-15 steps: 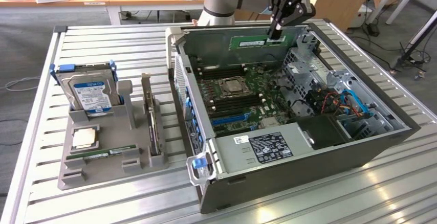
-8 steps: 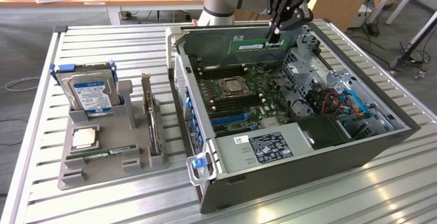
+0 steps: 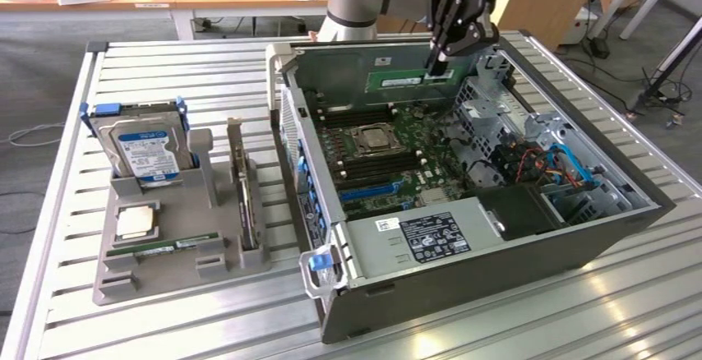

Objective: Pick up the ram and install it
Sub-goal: 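Pick up the ram and move it above insertion slot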

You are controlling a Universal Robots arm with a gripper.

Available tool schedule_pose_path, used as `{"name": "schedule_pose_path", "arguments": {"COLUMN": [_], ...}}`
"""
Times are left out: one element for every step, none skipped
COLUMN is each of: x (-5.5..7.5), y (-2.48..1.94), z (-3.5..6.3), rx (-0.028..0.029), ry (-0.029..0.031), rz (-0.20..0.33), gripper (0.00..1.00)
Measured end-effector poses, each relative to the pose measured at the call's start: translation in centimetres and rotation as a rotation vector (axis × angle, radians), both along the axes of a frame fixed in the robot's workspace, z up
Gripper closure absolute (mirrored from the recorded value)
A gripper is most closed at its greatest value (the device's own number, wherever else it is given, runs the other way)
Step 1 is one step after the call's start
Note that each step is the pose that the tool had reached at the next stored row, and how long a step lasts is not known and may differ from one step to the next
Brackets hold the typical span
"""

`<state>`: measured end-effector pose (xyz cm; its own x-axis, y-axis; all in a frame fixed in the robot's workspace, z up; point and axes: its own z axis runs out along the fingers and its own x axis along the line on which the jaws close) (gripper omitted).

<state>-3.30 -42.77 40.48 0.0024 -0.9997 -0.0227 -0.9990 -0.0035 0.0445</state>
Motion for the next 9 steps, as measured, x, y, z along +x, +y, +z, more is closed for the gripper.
{"name": "schedule_pose_path", "arguments": {"x": [0.0,0.0,0.0,0.0,0.0,0.0,0.0,0.0,0.0], "y": [0.00,0.00,0.00,0.00,0.00,0.00,0.00,0.00,0.00], "z": [-0.13,-0.37,-0.62,-0.75,-0.88,-1.00,-1.12,-1.23,-1.34], "rx": [0.0003,0.0008,0.0011,0.0013,0.0014,0.0015,0.0015,0.0015,0.0016], "ry": [0.0000,0.0001,0.0001,0.0000,0.0000,0.0000,0.0000,0.0000,0.0000], "rz": [0.000,0.000,0.000,0.000,-0.001,-0.001,-0.001,-0.001,-0.002], "gripper": [0.88,0.88,0.88,0.88,0.88,0.88,0.88,0.88,0.88]}}
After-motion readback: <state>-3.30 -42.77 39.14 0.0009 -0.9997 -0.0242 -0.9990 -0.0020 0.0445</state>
